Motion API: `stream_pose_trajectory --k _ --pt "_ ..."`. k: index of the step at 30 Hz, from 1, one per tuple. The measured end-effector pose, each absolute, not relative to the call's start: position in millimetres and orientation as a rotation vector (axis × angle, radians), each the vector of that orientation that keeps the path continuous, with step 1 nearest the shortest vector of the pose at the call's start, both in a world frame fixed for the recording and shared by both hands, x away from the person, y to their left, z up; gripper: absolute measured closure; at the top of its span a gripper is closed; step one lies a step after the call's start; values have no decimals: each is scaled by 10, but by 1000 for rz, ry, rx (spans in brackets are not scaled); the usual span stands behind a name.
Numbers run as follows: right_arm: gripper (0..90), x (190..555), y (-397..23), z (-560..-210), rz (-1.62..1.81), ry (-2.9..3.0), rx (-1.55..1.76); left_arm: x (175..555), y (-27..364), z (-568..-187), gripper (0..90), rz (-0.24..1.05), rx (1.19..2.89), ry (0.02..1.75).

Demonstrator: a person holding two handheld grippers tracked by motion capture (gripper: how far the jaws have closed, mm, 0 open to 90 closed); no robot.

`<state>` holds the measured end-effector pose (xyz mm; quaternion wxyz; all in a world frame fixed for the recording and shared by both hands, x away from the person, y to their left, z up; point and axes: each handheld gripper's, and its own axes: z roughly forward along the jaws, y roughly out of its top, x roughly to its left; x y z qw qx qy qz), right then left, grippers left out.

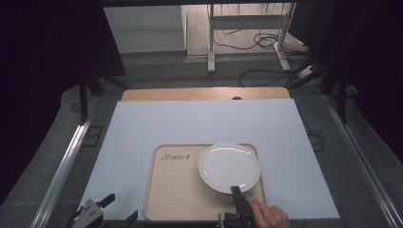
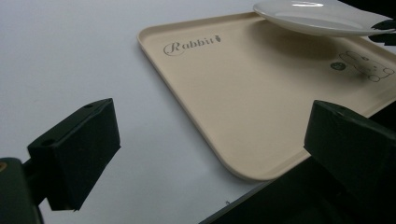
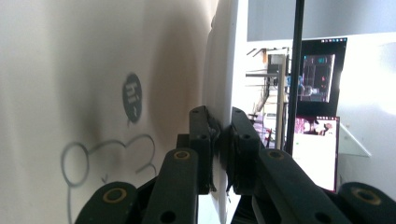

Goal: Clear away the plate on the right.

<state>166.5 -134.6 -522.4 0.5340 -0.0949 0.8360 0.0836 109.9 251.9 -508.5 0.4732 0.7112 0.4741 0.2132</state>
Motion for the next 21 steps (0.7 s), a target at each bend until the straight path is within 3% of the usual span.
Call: stream_pose_trajectory --k 21 --pt "828 1570 -1062 -5341 241 1983 -342 1100 2517 -5085 30 521 1743 1159"
